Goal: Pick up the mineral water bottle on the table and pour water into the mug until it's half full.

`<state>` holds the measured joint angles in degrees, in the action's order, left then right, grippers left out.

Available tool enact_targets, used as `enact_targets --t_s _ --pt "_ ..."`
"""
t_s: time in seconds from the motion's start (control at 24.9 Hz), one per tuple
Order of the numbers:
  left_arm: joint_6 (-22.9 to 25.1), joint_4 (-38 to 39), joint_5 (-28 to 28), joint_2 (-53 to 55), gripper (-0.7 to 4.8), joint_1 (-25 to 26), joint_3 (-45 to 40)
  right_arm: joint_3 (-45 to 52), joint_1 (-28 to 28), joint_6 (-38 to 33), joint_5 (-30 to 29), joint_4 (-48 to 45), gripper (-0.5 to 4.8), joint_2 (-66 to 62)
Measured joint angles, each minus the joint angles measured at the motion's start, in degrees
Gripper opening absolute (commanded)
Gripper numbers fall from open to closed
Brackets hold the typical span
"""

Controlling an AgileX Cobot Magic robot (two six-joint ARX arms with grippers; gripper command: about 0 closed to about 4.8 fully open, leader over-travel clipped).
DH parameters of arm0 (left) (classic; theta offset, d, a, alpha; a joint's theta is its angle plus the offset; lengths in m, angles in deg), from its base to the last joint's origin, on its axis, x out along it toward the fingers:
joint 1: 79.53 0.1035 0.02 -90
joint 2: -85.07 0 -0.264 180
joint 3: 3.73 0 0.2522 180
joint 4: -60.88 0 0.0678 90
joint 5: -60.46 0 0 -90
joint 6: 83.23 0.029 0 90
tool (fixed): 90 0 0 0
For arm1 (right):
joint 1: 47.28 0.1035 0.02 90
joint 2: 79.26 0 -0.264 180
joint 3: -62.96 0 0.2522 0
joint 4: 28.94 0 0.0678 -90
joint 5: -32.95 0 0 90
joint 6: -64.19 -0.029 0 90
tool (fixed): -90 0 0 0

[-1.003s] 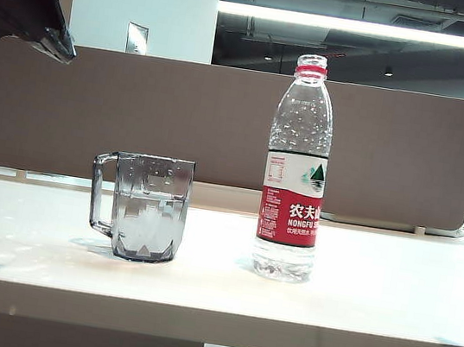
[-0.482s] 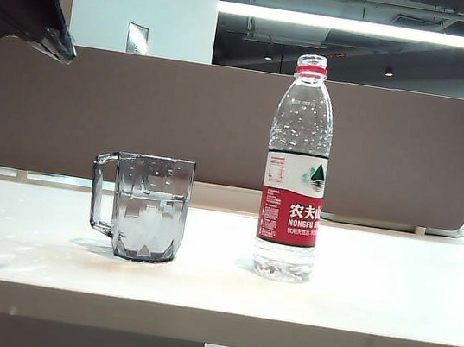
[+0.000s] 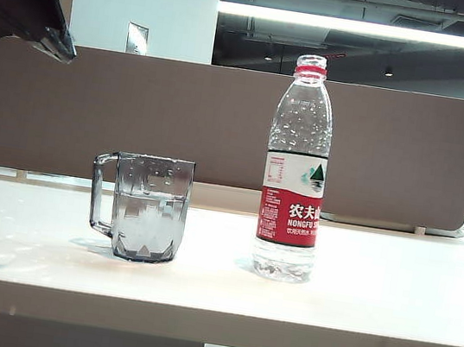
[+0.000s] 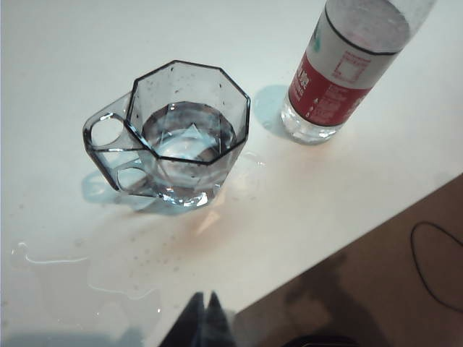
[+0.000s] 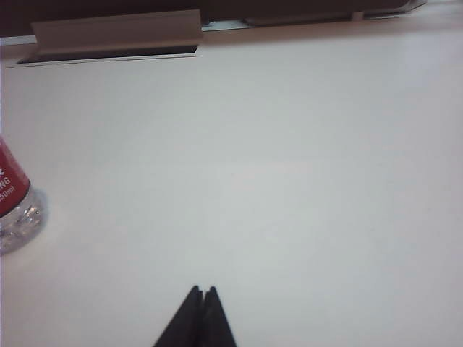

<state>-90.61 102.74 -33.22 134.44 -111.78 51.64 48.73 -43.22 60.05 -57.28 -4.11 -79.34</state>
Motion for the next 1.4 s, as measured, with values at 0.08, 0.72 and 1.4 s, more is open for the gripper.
enact_targets --t_s 0.08,0.72,1.4 --pt "0.00 0.00 0.00 0.00 -0.01 0.00 0.00 0.00 -0.07 0.00 0.04 0.02 -0.05 0.00" --pt "0.00 0.04 0.50 -1.31 -0.01 0.31 0.00 0.00 -0.07 0.00 0.02 0.02 -0.05 0.00" --pt "4.00 -33.48 0.22 -43.21 -0.01 28.55 -32.76 0.00 -0.02 0.00 0.04 0.02 -0.05 0.00"
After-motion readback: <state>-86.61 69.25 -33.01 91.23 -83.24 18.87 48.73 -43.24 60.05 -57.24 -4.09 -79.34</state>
